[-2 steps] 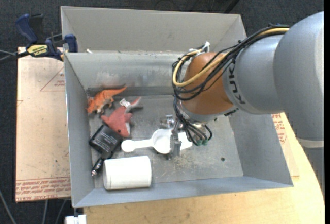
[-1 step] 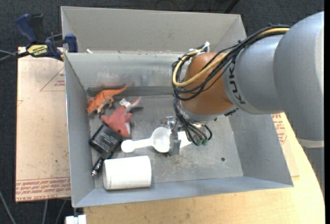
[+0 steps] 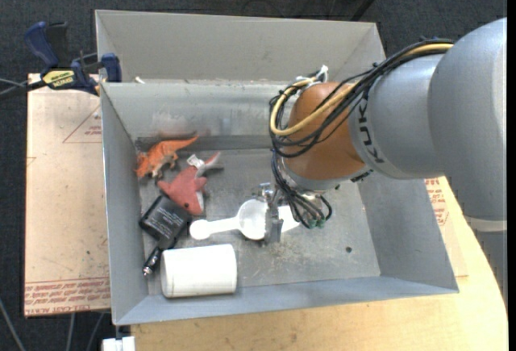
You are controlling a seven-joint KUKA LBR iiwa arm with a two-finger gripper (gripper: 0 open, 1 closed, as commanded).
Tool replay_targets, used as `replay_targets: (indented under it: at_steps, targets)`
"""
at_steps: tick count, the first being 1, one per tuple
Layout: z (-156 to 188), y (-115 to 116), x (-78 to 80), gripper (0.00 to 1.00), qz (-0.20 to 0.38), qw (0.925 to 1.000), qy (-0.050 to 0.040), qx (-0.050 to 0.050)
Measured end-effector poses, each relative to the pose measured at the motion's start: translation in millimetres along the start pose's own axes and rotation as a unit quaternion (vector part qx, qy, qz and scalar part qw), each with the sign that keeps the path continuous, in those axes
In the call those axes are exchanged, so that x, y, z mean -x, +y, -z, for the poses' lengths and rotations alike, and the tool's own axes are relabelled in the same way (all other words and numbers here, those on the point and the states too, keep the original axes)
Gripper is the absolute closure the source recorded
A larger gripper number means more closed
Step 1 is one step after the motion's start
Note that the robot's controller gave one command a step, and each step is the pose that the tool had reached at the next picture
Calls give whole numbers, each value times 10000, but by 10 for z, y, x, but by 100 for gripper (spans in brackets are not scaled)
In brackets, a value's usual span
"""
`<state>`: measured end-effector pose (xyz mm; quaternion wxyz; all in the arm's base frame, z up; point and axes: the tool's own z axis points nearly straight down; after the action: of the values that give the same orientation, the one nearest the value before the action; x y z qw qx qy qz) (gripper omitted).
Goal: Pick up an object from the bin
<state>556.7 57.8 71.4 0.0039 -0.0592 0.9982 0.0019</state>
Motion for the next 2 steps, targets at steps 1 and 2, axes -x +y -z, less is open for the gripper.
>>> replay_targets:
  at_steps: [1, 2]
  targets:
    - [66, 2, -15, 100, 1, 10000, 29, 1]
    - [221, 4, -10, 100, 3, 10000, 15, 1]
